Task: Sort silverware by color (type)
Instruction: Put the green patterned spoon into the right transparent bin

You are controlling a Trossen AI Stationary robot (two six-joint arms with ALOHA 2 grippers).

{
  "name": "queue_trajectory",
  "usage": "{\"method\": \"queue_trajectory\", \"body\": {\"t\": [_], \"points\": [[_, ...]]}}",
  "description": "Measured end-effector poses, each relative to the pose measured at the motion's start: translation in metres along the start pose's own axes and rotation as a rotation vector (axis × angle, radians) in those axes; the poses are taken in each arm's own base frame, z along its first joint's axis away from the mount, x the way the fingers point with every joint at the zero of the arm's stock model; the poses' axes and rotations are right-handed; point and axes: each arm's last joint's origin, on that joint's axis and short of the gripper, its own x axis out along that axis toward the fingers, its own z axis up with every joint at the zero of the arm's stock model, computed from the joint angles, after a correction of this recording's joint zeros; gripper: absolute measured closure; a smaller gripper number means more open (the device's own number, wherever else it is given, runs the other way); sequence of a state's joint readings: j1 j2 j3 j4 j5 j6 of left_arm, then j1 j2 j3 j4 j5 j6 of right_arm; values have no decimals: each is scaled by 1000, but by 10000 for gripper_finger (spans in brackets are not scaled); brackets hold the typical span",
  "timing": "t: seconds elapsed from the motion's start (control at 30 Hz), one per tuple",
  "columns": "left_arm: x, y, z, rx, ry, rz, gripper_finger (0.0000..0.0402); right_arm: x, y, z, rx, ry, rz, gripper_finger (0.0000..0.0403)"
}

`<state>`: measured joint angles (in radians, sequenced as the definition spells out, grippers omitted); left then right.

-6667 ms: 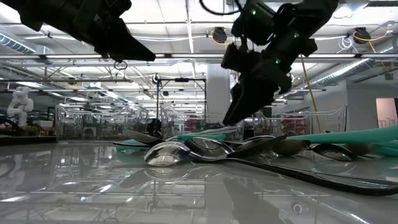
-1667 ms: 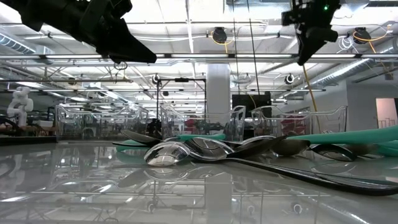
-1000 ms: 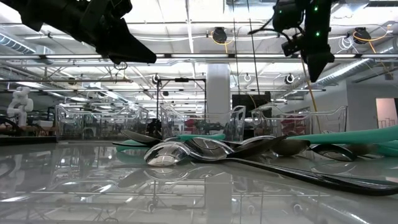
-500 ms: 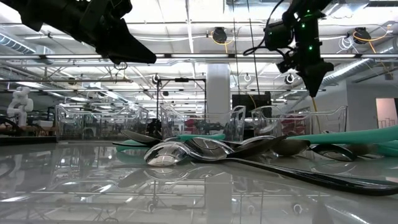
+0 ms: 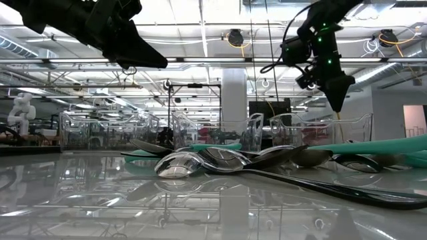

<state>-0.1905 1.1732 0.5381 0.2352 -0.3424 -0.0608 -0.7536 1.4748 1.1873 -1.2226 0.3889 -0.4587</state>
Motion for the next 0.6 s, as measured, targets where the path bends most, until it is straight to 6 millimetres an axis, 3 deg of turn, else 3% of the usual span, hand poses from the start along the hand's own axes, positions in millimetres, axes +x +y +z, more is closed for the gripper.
{"method": "queue_trajectory", "body": {"t": [0.37,0.6], "points": [[0,0,-1,4,8,0,327,-2,0,6,86,-66,-7,291],[0,0,-1,6,8,1,327,-29,20,-4,208,-183,26,290]]}}
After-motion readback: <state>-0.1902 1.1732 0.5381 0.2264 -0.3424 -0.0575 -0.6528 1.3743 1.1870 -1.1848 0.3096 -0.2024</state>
